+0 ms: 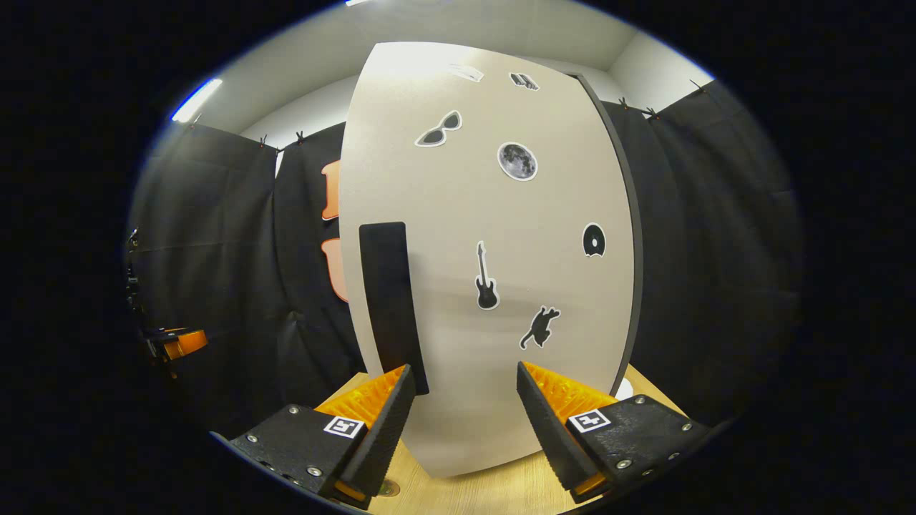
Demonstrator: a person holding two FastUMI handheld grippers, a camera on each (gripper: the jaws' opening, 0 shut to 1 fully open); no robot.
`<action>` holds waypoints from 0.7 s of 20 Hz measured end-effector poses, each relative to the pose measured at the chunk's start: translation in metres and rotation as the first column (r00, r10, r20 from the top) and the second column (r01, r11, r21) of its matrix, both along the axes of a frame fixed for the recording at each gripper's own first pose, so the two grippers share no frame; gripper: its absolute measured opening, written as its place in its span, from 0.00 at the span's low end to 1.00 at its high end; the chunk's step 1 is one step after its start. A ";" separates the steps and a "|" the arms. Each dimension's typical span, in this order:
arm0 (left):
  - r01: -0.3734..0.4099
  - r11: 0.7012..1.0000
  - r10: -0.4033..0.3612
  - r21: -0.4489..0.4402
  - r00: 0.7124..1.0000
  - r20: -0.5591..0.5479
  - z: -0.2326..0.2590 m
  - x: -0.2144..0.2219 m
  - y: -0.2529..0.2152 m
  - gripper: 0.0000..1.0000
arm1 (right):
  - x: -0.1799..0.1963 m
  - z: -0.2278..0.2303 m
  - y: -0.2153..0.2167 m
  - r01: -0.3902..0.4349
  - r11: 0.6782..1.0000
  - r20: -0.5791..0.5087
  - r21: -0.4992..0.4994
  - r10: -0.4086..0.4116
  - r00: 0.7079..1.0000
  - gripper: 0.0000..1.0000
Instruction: Open the cabinet door with the right hand, grasp the bottle in the cabinet with the left hand and place it on the coaster, then close the cabinet door with the right hand.
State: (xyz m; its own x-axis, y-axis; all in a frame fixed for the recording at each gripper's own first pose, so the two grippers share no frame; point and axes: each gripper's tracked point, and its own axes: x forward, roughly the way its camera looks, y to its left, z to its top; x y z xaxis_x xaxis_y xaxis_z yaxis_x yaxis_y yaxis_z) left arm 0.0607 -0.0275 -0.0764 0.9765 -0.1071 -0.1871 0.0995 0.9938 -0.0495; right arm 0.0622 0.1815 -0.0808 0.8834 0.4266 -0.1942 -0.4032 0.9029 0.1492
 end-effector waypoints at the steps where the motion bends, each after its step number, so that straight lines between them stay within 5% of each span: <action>1: 0.000 1.000 0.000 0.003 1.000 0.004 0.000 0.004 -0.001 0.95 | 0.002 -0.001 0.003 -0.002 1.000 -0.006 0.003 0.002 1.000 0.89; 14: -0.023 1.000 0.023 0.020 1.000 0.007 -0.005 0.019 0.005 0.94 | 0.031 -0.001 0.033 0.002 1.000 0.002 -0.030 -0.002 1.000 0.89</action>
